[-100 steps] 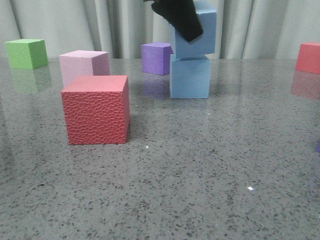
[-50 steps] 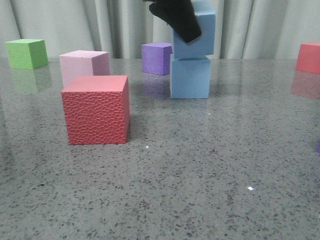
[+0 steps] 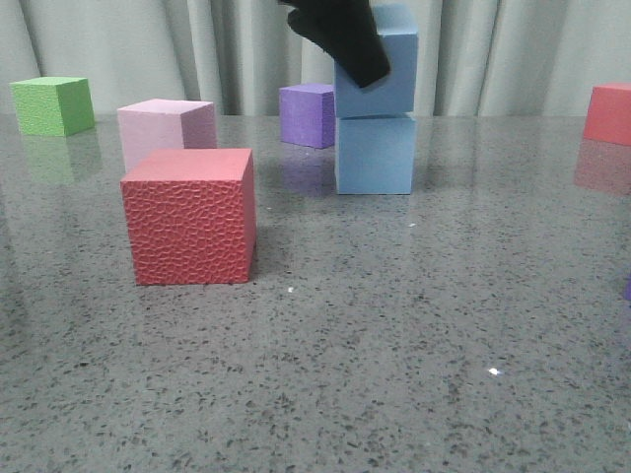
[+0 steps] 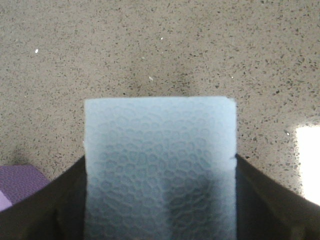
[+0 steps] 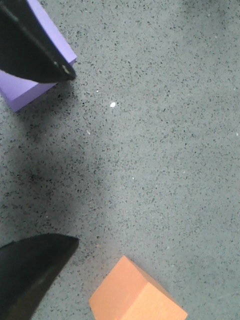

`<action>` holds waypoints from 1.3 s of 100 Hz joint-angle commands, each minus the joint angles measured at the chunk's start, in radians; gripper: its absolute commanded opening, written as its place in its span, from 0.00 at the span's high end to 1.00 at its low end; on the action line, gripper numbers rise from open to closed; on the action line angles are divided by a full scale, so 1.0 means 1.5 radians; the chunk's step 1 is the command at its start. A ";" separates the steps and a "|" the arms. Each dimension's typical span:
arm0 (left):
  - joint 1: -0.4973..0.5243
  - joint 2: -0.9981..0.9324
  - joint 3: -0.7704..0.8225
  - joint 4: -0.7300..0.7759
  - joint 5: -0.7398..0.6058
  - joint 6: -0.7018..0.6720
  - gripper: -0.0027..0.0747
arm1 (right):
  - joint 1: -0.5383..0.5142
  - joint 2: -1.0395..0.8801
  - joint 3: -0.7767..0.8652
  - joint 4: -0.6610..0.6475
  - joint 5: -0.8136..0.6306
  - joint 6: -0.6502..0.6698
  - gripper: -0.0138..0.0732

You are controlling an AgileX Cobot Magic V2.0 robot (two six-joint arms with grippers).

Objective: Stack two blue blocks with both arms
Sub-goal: 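Lower the held blue cube onto the placed blue cube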

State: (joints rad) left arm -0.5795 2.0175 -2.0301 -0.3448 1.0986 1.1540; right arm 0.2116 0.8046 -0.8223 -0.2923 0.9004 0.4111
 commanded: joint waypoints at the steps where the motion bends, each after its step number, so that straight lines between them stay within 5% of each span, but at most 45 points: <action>1: -0.004 -0.039 -0.021 -0.020 -0.027 0.000 0.63 | -0.005 -0.006 -0.016 -0.019 -0.039 -0.005 0.14; 62: -0.004 -0.039 -0.021 -0.020 -0.034 0.001 0.62 | -0.005 -0.006 -0.016 -0.019 -0.039 -0.005 0.14; 130: -0.004 -0.039 -0.021 -0.020 -0.027 0.004 0.40 | -0.005 -0.006 -0.016 -0.019 -0.039 -0.005 0.14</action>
State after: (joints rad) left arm -0.5795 2.0175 -2.0301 -0.3432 1.0904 1.1581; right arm 0.2116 0.8046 -0.8223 -0.2923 0.9004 0.4111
